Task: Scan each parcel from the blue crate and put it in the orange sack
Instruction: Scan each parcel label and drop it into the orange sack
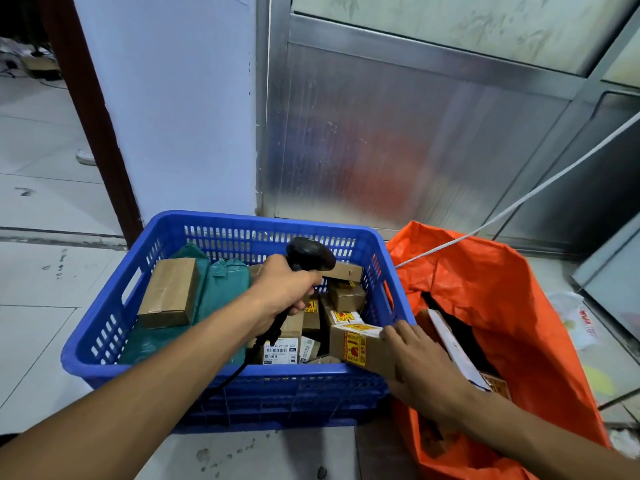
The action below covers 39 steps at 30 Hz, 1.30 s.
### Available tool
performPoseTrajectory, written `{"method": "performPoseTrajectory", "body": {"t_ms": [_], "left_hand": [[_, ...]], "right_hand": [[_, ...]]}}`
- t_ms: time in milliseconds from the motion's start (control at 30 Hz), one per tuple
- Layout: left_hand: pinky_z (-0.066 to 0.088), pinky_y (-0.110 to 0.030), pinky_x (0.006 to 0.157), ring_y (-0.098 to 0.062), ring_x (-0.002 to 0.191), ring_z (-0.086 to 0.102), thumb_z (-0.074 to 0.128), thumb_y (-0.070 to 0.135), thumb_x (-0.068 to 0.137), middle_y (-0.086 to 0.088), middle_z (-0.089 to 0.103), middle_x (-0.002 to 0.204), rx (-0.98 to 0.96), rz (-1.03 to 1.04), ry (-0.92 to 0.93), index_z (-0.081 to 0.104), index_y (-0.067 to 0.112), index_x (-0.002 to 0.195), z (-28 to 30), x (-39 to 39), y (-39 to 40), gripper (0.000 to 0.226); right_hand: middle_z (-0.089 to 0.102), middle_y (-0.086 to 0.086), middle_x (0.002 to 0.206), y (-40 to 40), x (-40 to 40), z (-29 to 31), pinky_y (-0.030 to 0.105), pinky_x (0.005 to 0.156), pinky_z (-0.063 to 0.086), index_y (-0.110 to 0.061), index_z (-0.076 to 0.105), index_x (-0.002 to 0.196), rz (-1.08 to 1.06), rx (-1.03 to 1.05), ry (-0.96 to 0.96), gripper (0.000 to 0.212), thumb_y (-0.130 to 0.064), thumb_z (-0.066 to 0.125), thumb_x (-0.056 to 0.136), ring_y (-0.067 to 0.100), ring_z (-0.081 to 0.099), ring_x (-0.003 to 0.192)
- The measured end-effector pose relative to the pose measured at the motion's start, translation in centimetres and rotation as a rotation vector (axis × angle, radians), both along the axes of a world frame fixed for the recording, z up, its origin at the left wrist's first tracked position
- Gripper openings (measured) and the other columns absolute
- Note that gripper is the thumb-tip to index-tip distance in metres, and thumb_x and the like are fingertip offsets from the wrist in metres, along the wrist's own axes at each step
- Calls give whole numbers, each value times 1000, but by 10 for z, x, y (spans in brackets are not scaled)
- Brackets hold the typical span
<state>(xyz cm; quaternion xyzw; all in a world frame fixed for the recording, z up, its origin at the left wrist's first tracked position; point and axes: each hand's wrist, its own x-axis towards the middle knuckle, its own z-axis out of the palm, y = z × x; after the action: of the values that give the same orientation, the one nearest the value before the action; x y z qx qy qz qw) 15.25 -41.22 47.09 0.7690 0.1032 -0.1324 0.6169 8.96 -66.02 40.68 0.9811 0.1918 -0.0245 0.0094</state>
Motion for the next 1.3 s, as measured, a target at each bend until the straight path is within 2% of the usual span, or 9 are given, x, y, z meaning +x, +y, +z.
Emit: {"method": "performPoseTrajectory", "body": {"t_ms": [167,300,500,633,733,833,967,1200,1300], "left_hand": [[44,-21,47,-11,50,50,66,11,92,-5,61,73,6,-25,19,65,3,102,-4,-2,-3,12],[43,-22,46,-10,46,48,66,8,92,-5,59,69,-15,-41,26,64,2,103,-4,-4,-4,13],[42,-23,48,-11,46,47,66,9,91,-6,57,68,9,-48,24,67,-1,102,-6,-5,-4,14],[42,-24,49,-10,47,47,65,8,92,-5,57,68,14,-64,26,67,0,98,-6,-4,-7,10],[42,-26,50,-12,48,48,65,8,92,-9,59,73,40,-77,8,66,-1,98,-8,-5,-10,10],[43,-28,51,-15,50,49,65,8,92,-12,59,76,65,-93,-18,66,-1,98,-11,-5,-14,11],[45,-30,50,-14,49,51,69,13,90,-7,64,73,87,-83,-65,67,8,101,-18,-4,-21,12],[50,-32,57,-16,50,56,75,17,86,-7,68,74,100,-70,-143,65,15,104,-25,-10,-29,20],[51,-33,60,-15,51,57,77,16,84,-5,69,74,91,-56,-173,69,16,104,-24,-11,-29,22]], "right_hand": [[23,2,149,-1,-9,-8,32,94,38,-28,25,126,-111,119,113,65,-32,65,75,26,33,130],[36,-7,133,-2,-7,-4,28,78,32,-32,29,123,-140,126,114,66,-42,70,73,13,30,106],[32,-7,120,7,-4,-6,27,81,34,-35,35,107,-312,328,220,52,-53,73,76,15,32,109],[41,-3,113,8,-5,-11,24,64,35,-31,32,105,-394,353,309,57,-51,75,74,18,44,102],[46,-5,110,7,5,-11,28,69,48,-30,30,105,-429,421,300,67,-50,79,64,16,49,101],[47,-5,115,12,14,-5,40,79,58,-34,27,119,-416,503,240,84,-48,82,57,20,52,106],[38,1,136,20,27,2,36,98,43,-15,19,149,-414,507,81,111,-43,85,64,25,36,126],[36,3,124,16,49,10,28,86,31,-18,32,141,-459,495,-155,101,-36,88,59,20,33,114],[38,4,125,7,56,10,30,86,36,-23,35,139,-431,463,-273,97,-30,88,58,21,32,114]]}}
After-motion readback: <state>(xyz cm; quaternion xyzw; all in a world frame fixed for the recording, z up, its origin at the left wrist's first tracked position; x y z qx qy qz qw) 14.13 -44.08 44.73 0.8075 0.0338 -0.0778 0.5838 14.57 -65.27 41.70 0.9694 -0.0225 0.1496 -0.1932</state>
